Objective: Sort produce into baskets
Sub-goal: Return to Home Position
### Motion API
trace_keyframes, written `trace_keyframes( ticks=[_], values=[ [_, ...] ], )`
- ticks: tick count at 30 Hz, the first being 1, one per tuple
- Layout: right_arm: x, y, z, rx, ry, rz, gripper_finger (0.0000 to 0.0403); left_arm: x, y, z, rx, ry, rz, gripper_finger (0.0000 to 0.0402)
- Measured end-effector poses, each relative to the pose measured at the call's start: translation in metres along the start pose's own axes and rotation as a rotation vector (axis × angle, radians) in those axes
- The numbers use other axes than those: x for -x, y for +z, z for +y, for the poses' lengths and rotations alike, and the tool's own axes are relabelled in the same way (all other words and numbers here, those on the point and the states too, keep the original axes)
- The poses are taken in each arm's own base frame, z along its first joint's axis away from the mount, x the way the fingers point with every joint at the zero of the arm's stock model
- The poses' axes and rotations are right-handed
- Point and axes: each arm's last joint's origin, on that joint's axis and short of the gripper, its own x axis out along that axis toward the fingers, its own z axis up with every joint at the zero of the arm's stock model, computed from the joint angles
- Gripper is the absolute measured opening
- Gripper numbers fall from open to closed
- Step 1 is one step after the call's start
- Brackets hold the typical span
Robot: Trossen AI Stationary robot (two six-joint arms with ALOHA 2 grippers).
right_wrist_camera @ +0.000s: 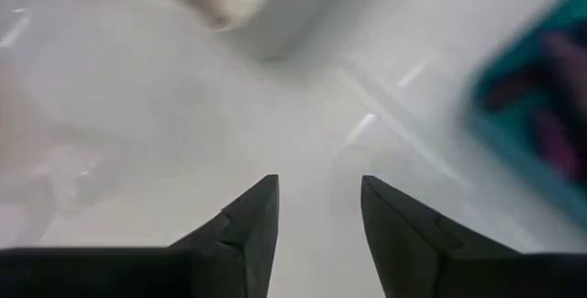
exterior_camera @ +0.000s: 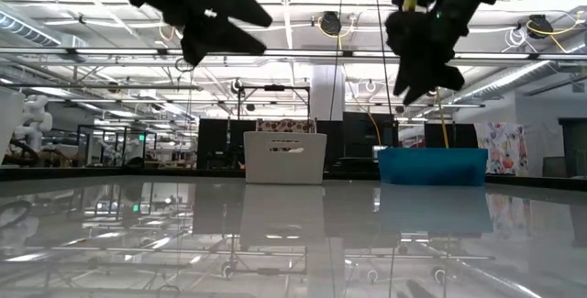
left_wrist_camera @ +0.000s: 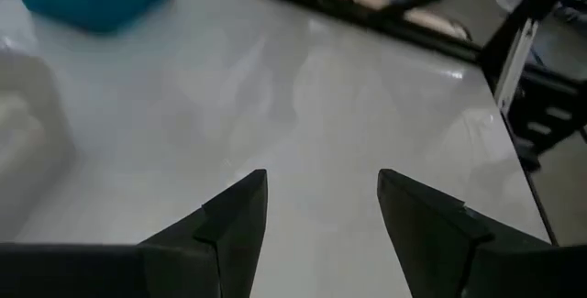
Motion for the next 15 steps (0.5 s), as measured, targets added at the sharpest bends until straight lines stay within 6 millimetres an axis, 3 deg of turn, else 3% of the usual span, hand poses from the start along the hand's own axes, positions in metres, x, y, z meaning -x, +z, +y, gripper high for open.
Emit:
trace_keyframes(
  ticks=[9, 15],
  values=[
    [0.007, -0.024, 0.065, 0.171, 0.254, -0.092, 0.0133, 0.041, 0.043, 0.032, -0.067, 0.033, -0.105, 0.0215],
    [0.032, -0.031, 0.077, 0.317, 0.359, -0.191, 0.0123, 0.075, 0.06, 0.048, -0.078, 0.079, -0.162, 0.0215]
  ],
)
